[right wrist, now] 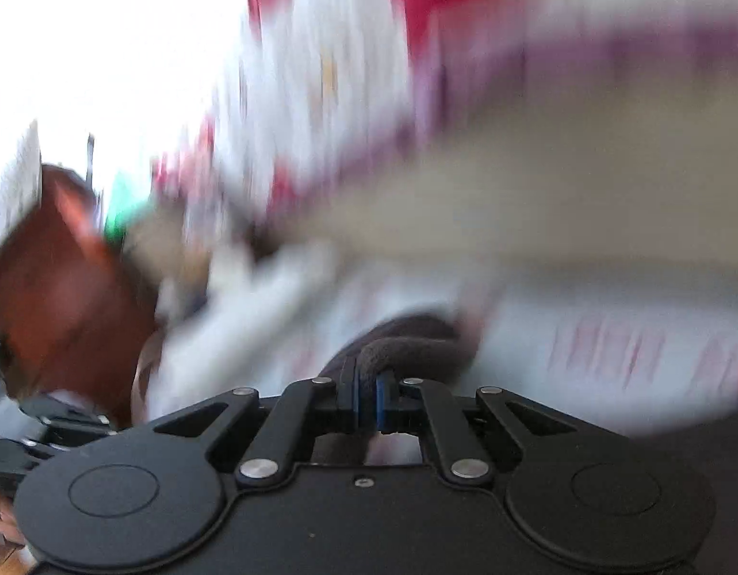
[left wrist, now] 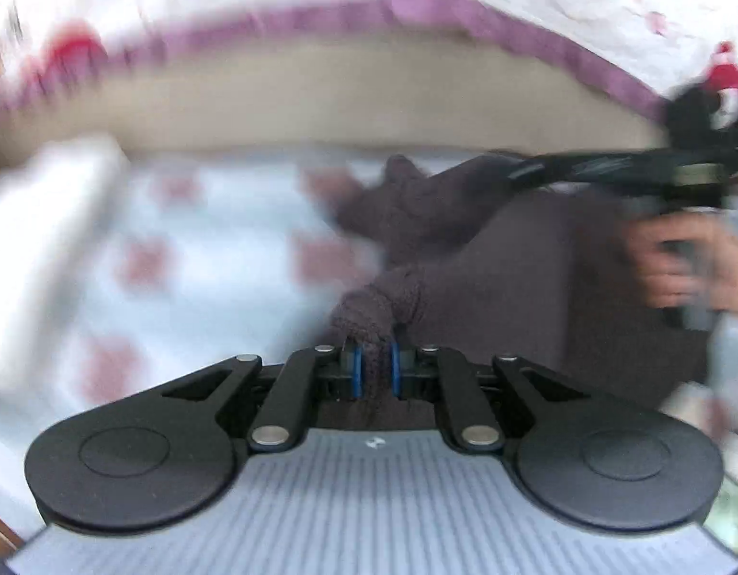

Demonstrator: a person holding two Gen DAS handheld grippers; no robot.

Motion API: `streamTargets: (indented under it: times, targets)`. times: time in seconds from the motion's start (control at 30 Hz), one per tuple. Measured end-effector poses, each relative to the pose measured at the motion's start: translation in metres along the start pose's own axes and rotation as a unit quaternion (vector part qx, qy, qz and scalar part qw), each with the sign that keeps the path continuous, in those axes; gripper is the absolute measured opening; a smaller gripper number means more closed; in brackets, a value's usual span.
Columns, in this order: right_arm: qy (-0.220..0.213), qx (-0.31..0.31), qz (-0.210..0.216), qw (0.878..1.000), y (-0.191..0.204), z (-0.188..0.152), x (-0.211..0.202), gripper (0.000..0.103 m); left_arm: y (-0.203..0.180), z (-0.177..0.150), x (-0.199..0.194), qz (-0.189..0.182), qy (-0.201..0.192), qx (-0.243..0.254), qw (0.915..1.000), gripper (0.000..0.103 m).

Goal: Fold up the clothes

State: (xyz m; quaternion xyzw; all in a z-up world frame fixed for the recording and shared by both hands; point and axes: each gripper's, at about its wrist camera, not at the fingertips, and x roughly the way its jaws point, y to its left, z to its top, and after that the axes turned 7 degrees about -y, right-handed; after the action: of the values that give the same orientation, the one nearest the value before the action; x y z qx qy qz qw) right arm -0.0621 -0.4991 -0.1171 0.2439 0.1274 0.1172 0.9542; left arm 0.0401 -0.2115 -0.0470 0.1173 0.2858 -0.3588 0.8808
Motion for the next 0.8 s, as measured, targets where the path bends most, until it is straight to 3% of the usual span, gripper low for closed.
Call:
streamTargets:
  times: [0.1, 0.17, 0.2, 0.23, 0.27, 0.3, 0.33, 0.43, 0.53, 0.63, 0.73, 0.8]
  targets:
    - [-0.132, -0.055, -0.038, 0.989, 0.020, 0.042, -0.029, 0.008, 0.041, 0.065, 0.005, 0.022, -0.089, -0.050, 0.9945, 0.013]
    - [-0.165, -0.093, -0.079, 0.979, 0.025, 0.055, -0.031, 0.010, 0.052, 0.092, 0.012, 0.052, -0.121, -0.071, 0.9888, 0.016]
    - [-0.145, -0.107, -0.118, 0.977, 0.021, 0.054, -0.020, 0.022, 0.051, 0.100, 0.018, 0.080, -0.130, -0.061, 0.9864, 0.029]
    - [-0.122, -0.119, -0.159, 0.972, 0.017, 0.053, -0.010, 0.043, 0.049, 0.101, 0.026, 0.111, -0.127, -0.046, 0.9846, 0.044]
    - [-0.099, -0.132, -0.199, 0.966, 0.013, 0.051, 0.001, 0.053, 0.045, 0.097, 0.035, 0.144, -0.113, -0.027, 0.9828, 0.077]
    - [-0.054, -0.122, -0.235, 0.963, 0.001, 0.044, 0.010, 0.056, 0.041, 0.093, 0.043, 0.176, -0.098, -0.008, 0.9794, 0.080]
    - [-0.007, -0.110, -0.270, 0.956, -0.010, 0.036, 0.018, 0.056, 0.039, 0.084, 0.049, 0.184, -0.084, 0.003, 0.9793, 0.080]
    - [0.068, -0.049, -0.265, 0.961, -0.042, 0.003, 0.001, 0.056, 0.047, 0.036, 0.045, 0.126, -0.035, -0.022, 0.9912, 0.081]
    - [0.135, -0.019, -0.268, 0.954, -0.055, -0.012, -0.009, 0.056, 0.067, -0.021, 0.023, 0.102, 0.010, -0.103, 0.9894, 0.081]
    - [0.159, 0.017, -0.244, 0.957, -0.051, -0.006, -0.014, 0.056, 0.088, -0.072, -0.019, 0.073, 0.020, -0.220, 0.9726, 0.081]
    - [0.160, 0.058, -0.167, 0.971, -0.035, -0.002, -0.014, 0.056, 0.100, -0.114, -0.069, 0.052, 0.003, -0.302, 0.9518, 0.081]
    - [0.177, 0.083, -0.112, 0.974, -0.021, -0.006, -0.009, 0.056, 0.097, -0.132, -0.096, 0.048, 0.000, -0.309, 0.9498, 0.081]
